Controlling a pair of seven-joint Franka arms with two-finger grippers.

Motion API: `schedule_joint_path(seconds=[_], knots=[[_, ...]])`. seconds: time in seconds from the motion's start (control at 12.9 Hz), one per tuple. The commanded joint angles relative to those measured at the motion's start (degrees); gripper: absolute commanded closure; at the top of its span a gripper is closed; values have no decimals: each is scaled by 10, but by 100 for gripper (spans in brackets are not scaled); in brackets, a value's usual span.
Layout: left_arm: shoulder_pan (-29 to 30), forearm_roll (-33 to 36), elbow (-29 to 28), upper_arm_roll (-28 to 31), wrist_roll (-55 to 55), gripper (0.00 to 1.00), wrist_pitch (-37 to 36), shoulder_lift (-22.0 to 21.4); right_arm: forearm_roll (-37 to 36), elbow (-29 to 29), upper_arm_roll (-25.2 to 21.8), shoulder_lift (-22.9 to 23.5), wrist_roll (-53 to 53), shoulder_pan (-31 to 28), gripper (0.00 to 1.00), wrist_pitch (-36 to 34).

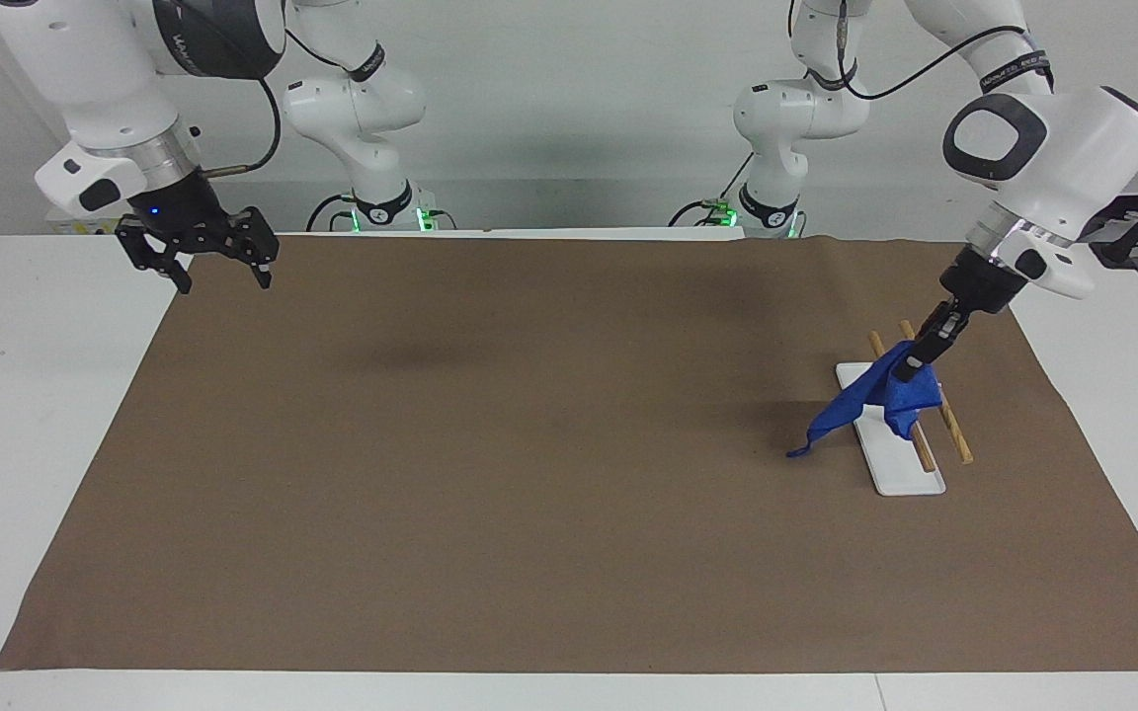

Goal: Right arm passes towel to left arm to hang
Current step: 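Open the right gripper and withdraw it while the left gripper holds the towel, then drape the towel over the wooden rods with the left gripper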

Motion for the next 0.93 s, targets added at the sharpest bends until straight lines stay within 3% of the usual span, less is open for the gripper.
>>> schedule_joint_path(seconds=[0.0,0.23,0.39,0.85], knots=[[12,6,-32,-5,-16,100,41,-10,-7,-25,18,-9,-24,-37,1,18],[35,1,-32,-4,-17,100,49,-7,-7,-12,7,7,-66,-51,1,-13],[40,3,-31,-4,3,100,66,-4,-7,34,6,20,-60,-51,1,-75],[62,9,15,-3,171,100,44,15,-7,36,13,17,-41,-52,1,-84]])
